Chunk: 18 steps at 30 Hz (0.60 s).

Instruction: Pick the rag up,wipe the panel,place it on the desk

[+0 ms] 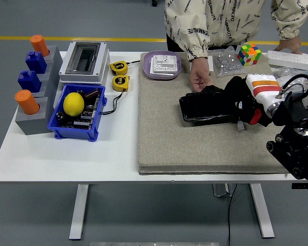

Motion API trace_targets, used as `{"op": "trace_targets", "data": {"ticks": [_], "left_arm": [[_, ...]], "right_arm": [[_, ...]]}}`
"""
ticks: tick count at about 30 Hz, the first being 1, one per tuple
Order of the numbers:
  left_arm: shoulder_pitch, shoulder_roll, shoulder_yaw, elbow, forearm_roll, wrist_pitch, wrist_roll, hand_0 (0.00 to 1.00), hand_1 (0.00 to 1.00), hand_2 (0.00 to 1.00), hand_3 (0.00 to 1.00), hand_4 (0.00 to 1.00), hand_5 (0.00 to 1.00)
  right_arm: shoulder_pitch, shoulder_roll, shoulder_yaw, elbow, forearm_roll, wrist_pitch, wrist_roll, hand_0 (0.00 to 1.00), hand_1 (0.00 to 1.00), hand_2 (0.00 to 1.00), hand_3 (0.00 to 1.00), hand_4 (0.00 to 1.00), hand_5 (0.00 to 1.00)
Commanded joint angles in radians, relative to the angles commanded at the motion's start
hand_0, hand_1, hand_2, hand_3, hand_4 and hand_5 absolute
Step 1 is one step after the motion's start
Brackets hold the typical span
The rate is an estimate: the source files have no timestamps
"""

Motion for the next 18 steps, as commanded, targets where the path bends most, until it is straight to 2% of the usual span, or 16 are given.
{"op": "trace_targets", "data": {"ticks": [11, 18], "left_arm": [[0.001, -0.002, -0.008, -0.001, 0.004, 0.0, 0.0, 0.635, 0.658, 0.684, 0.572, 0.613, 0.507], [0.001, -0.001, -0.01, -0.001, 0.006, 0.0, -0.001, 0.635, 0.658, 0.686, 0.572, 0.613, 0.507]], "right_arm": [[-0.052, -0.079, 0.107, -0.009, -0.019, 0.003, -0.004, 0.199, 0.283, 0.329, 0.33, 0.886, 0.054], [-0.088, -0.093, 0.155, 0.014, -0.033, 0.009, -0.015, 0.199, 0.283, 0.329, 0.33, 0.887, 0.053]]}}
